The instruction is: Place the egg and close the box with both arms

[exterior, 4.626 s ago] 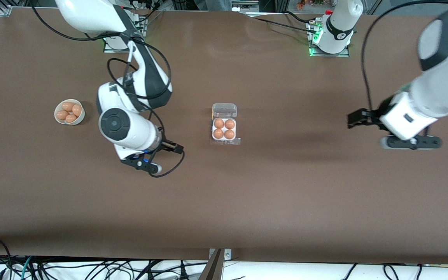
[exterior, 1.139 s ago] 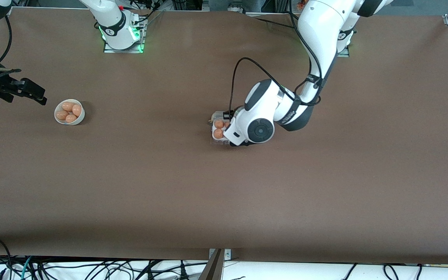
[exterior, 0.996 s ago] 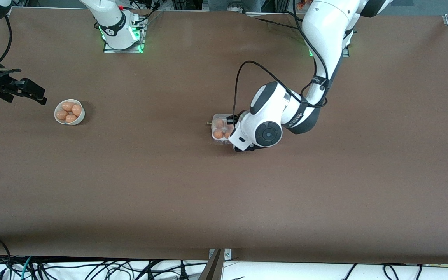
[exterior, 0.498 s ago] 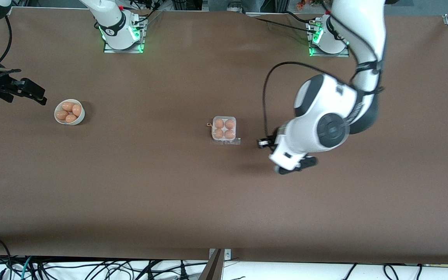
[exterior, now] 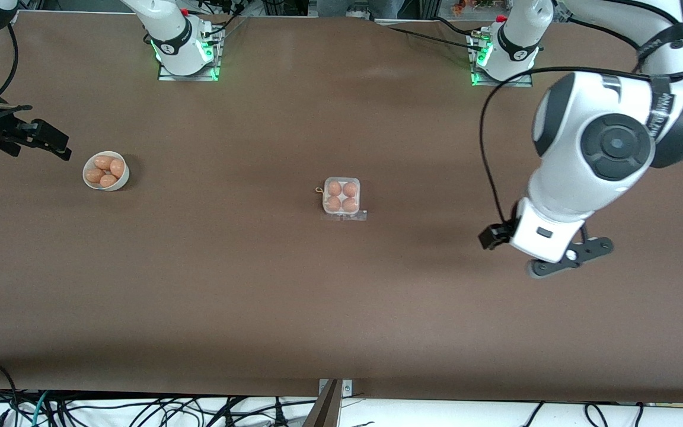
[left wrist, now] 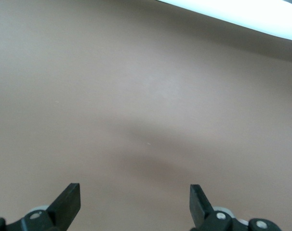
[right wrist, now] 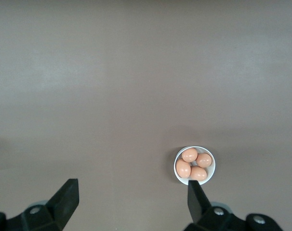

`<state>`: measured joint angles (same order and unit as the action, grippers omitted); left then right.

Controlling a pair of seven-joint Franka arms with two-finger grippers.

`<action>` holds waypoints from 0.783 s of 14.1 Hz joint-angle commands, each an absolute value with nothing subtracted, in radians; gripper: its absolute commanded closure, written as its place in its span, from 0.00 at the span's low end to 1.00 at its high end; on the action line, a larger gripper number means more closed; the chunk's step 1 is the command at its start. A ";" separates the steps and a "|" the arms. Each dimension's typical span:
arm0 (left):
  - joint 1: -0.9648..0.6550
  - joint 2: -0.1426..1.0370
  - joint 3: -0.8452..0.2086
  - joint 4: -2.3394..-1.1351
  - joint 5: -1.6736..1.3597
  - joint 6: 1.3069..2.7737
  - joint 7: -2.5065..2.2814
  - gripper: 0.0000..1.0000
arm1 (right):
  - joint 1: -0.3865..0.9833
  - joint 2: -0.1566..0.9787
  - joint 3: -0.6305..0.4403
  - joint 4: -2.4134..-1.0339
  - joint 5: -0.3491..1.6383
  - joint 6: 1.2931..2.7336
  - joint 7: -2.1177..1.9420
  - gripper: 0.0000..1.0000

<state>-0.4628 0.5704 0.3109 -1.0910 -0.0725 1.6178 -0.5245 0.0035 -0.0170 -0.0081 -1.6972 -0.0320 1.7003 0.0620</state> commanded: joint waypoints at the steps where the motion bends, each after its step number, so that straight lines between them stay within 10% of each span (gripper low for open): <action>1: -0.390 0.562 0.298 -1.085 -0.046 1.577 -0.409 0.00 | -0.005 -0.021 -0.003 -1.698 -0.032 1.700 0.046 0.00; 11: -0.043 0.349 0.032 -1.299 -0.018 1.589 -0.200 0.00 | -0.005 -0.021 -0.002 -1.698 -0.032 1.700 0.046 0.00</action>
<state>-0.0711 0.4418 0.0812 -1.1607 -0.0567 1.5711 -0.2256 0.0035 -0.0170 -0.0081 -1.6972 -0.0320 1.7003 0.0620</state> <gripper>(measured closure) 0.000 0.000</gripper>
